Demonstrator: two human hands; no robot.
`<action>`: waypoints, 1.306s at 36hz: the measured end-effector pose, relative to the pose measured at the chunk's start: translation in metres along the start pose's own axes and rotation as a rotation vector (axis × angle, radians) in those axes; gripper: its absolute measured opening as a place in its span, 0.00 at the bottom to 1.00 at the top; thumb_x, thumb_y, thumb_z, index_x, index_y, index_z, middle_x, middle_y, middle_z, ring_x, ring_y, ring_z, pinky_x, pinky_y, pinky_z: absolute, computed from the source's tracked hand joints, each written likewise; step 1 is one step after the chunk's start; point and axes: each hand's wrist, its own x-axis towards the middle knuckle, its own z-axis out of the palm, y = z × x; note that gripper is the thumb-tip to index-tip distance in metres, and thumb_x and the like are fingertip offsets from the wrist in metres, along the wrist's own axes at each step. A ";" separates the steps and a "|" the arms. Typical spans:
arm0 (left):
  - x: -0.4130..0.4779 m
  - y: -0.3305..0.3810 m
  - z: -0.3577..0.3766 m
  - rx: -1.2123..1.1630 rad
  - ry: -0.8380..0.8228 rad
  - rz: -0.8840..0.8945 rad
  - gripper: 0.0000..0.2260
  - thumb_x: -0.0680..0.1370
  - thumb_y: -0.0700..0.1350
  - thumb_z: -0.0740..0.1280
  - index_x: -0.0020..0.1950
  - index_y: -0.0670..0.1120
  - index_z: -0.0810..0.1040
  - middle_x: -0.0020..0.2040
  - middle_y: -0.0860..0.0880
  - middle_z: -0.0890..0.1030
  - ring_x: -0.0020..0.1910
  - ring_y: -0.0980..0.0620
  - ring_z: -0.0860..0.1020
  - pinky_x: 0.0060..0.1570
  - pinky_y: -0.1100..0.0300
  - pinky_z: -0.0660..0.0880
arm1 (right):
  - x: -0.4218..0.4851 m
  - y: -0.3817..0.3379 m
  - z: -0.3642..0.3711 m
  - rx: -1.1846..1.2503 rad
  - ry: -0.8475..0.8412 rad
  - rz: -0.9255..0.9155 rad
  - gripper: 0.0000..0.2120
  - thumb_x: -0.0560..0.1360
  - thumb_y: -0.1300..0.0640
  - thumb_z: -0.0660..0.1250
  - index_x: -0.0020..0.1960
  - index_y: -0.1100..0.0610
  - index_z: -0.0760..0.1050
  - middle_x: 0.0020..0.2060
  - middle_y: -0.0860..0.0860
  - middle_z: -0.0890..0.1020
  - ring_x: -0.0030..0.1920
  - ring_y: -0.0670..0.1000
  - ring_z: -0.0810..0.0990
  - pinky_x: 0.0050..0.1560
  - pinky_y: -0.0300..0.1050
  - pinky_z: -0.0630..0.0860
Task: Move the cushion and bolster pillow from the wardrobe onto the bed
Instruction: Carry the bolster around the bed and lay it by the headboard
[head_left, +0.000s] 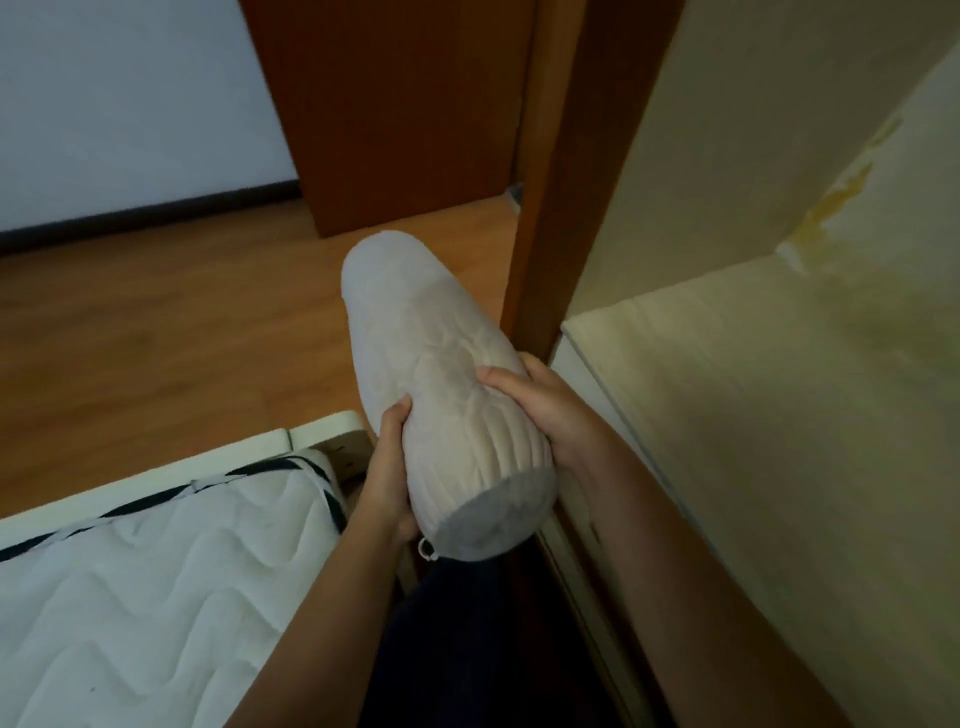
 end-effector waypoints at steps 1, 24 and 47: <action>0.002 0.010 0.007 0.005 0.008 0.017 0.25 0.75 0.59 0.59 0.65 0.45 0.73 0.54 0.40 0.82 0.52 0.42 0.80 0.44 0.51 0.77 | 0.007 -0.013 -0.001 0.002 -0.022 -0.001 0.22 0.69 0.47 0.71 0.61 0.49 0.71 0.50 0.46 0.80 0.48 0.47 0.81 0.42 0.40 0.76; -0.042 0.263 0.089 0.215 0.418 0.178 0.37 0.61 0.67 0.70 0.62 0.46 0.72 0.45 0.52 0.79 0.45 0.52 0.78 0.36 0.59 0.74 | 0.076 -0.241 0.064 0.001 -0.171 0.109 0.27 0.66 0.49 0.67 0.64 0.53 0.70 0.52 0.54 0.80 0.49 0.54 0.80 0.38 0.45 0.75; -0.054 0.334 0.058 0.157 0.786 0.392 0.31 0.64 0.59 0.74 0.62 0.49 0.70 0.53 0.51 0.78 0.47 0.55 0.76 0.35 0.61 0.72 | 0.153 -0.312 0.160 0.012 -0.566 0.359 0.35 0.52 0.34 0.74 0.53 0.50 0.77 0.40 0.51 0.87 0.40 0.50 0.85 0.31 0.44 0.80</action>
